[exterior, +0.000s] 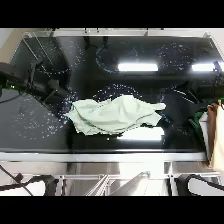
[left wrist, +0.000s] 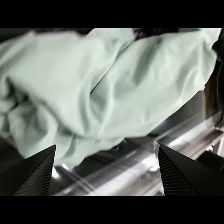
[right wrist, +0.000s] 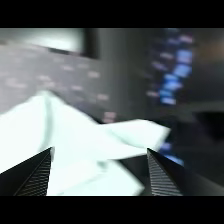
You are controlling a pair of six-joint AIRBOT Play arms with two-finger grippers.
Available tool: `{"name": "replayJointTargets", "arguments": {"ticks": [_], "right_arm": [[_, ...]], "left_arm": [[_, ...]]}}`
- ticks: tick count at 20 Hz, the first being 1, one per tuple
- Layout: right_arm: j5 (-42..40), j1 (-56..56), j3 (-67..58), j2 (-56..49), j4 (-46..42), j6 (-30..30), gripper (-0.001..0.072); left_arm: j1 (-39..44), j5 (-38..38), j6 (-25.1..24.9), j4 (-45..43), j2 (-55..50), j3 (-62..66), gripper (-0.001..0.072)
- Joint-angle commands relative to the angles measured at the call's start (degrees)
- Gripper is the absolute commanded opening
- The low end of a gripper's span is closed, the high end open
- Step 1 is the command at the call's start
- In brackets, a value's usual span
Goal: Fold the shirts.
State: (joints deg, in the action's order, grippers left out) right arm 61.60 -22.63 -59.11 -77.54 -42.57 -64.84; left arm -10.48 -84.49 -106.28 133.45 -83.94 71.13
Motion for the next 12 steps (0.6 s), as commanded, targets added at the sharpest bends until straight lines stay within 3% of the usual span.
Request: {"name": "replayJointTargets", "arguments": {"ticks": [1, 2, 3, 12], "right_arm": [[-0.2, -1.7, 0.1, -4.0, -2.9, 0.4, 0.0634], [0.1, -1.5, 0.1, -5.3, -2.8, 0.1, 0.0586], [0.4, -1.1, 0.1, -6.8, -2.7, 0.2, 0.0474], [-0.2, 8.9, 0.0, -16.9, -1.9, -1.4, 0.046]], "left_arm": [[-0.9, -2.8, 1.0, 0.1, 0.2, -9.4, 0.0712], [0.3, -0.9, 1.0, 0.0, 1.3, -13.4, 0.0711], [1.5, 0.8, 1.0, 0.0, 2.2, -16.8, 0.0711], [15.9, 18.1, 2.9, 0.3, 3.0, -28.4, 0.071]]}}
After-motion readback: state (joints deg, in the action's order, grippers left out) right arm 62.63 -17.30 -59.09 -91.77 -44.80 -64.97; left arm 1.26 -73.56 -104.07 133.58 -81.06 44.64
